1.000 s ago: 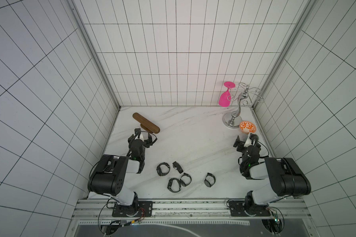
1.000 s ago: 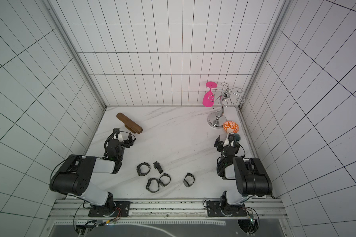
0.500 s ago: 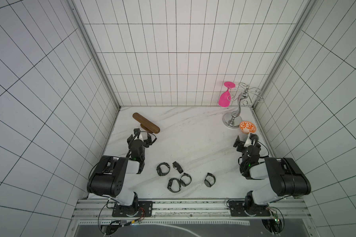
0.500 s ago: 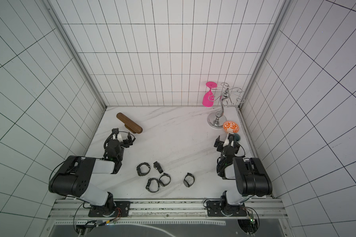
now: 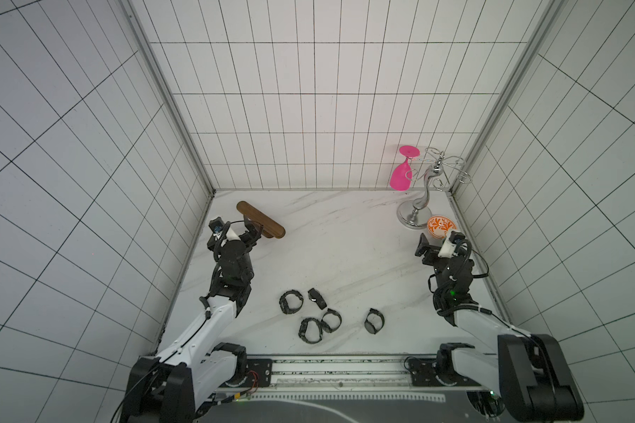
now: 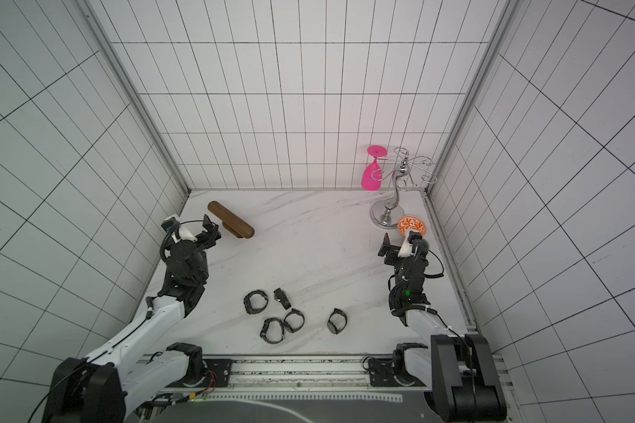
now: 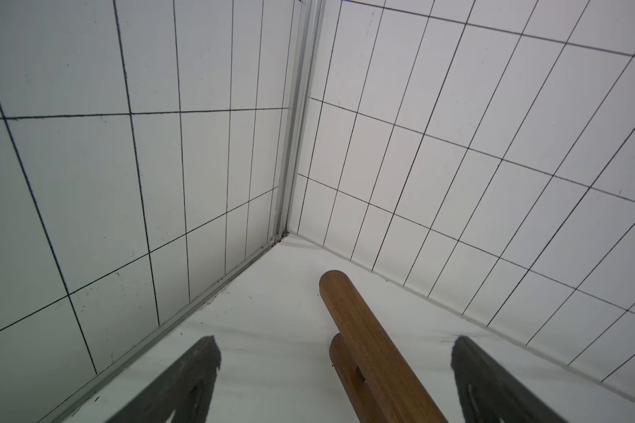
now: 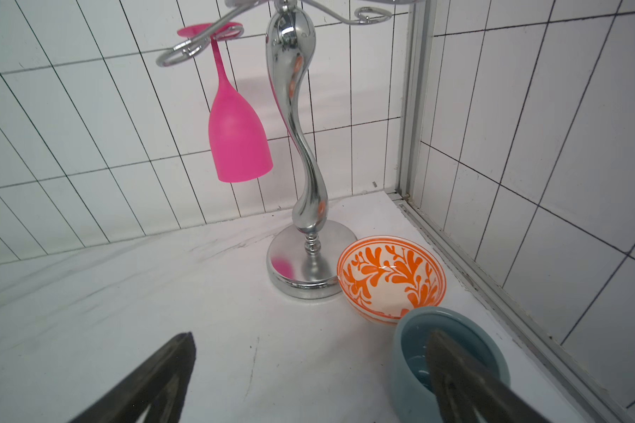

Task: Place watch on stand
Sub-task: Move the stand to the center of the board.

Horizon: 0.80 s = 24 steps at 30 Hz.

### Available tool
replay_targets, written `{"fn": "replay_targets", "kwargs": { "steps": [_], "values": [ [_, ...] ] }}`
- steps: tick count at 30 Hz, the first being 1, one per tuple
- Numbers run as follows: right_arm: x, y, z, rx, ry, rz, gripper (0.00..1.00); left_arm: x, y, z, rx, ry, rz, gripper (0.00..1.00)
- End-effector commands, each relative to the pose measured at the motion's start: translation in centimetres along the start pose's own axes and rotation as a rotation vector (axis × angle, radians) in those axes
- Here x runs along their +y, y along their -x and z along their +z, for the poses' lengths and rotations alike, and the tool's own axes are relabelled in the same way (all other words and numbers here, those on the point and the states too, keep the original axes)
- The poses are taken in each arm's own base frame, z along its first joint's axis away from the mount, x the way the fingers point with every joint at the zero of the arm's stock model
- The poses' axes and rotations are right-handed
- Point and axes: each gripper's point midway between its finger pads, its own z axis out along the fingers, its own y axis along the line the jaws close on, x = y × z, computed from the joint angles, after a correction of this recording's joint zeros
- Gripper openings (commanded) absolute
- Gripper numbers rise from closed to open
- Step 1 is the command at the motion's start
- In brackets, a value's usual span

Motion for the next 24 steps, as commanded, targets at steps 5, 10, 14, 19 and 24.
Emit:
{"fn": "replay_targets", "kwargs": {
  "steps": [5,10,14,19,24],
  "values": [
    [1.9,4.1,0.5,0.077,0.067,0.344,1.0,-0.5,-3.3,1.9,0.292,-0.083,-0.276,0.98],
    [4.2,3.5,0.7,0.168,0.175,0.296,1.0,-2.4,-7.0,5.2,0.521,-0.042,-0.205,0.98],
    [5.7,2.7,0.7,0.226,0.206,0.264,1.0,-3.3,-11.1,7.8,0.704,0.003,-0.163,0.97],
    [9.1,0.9,0.2,0.297,0.283,0.199,1.0,-4.5,-15.4,9.6,0.859,0.027,-0.156,0.97],
    [11.9,-1.3,-0.7,0.359,0.355,0.158,0.99,-5.7,-17.1,10.6,0.879,0.031,-0.122,0.97]
  ]
}}
